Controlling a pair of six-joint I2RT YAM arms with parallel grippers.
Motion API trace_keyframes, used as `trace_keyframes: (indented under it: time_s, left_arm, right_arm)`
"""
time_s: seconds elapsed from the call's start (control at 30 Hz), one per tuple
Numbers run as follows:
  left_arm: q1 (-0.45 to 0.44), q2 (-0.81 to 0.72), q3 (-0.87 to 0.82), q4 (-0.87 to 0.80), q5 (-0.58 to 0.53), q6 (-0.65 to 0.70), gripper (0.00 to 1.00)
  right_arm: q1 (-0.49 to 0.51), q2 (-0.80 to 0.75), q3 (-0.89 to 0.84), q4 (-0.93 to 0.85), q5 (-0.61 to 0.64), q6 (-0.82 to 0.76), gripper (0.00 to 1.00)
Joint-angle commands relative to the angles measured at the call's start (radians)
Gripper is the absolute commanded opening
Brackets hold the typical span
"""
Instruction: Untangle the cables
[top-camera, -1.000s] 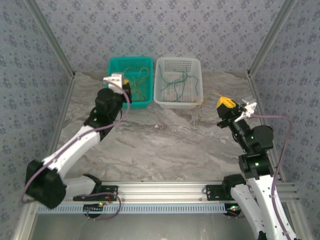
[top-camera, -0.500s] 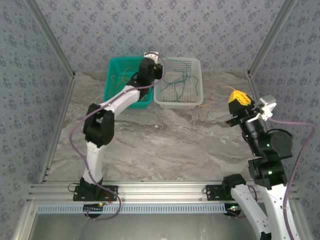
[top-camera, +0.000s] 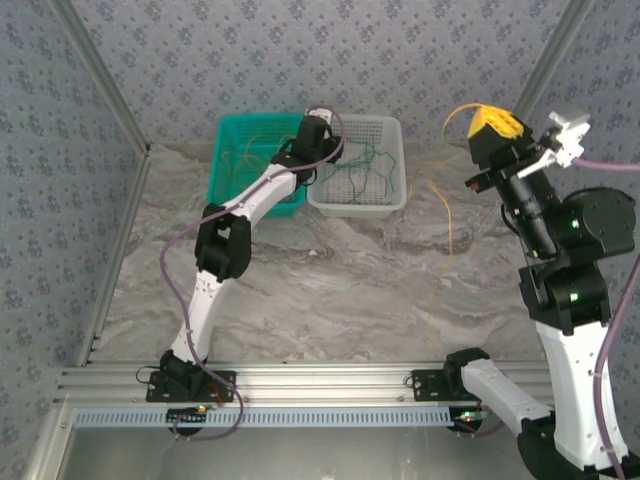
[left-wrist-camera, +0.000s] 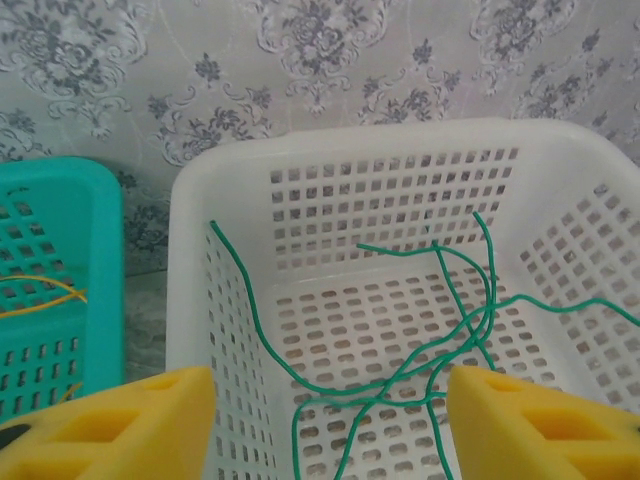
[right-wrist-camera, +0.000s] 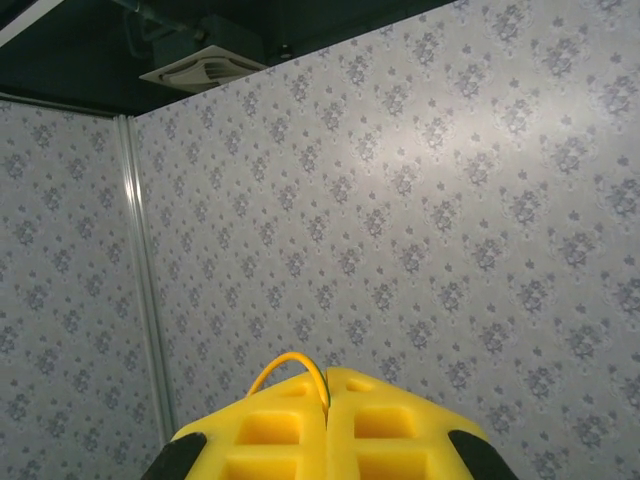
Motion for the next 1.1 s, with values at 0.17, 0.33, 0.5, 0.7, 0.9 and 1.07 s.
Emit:
trace_keyframes:
  time_s: [0.17, 0.33, 0.5, 0.7, 0.9, 1.07]
  left_arm:
    - [-0.015, -0.459, -0.470, 0.255, 0.036, 0.002, 0.65]
    - [0.022, -0.956, -1.128, 0.638, -0.014, -0.106, 0.67]
    - [0.027, -1.316, -1.485, 0.533, -0.158, -0.096, 0.71]
    - [0.035, -1.613, -1.784, 0.454, -0.270, -0.156, 0.71]
    - [0.045, -1.629, -1.826, 0.419, -0.301, -0.155, 0.73]
    - [0.051, -1.649, -1.851, 0.440, -0.299, -0.144, 0.73]
  right_arm:
    - [0.105, 0.228, 0.195, -0.022, -0.056, 0.019, 0.00]
    - [0.189, 0.373, 0.310, -0.018, -0.058, -0.030, 0.00]
    - [0.237, 0.534, 0.428, 0.026, -0.088, -0.041, 0.00]
    - [0.266, 0.860, 0.774, 0.138, -0.203, 0.027, 0.00]
    - [0.288, 1.361, 1.399, 0.159, -0.223, 0.009, 0.00]
    - [0.279, 1.488, 1.264, 0.380, -0.134, -0.008, 0.00]
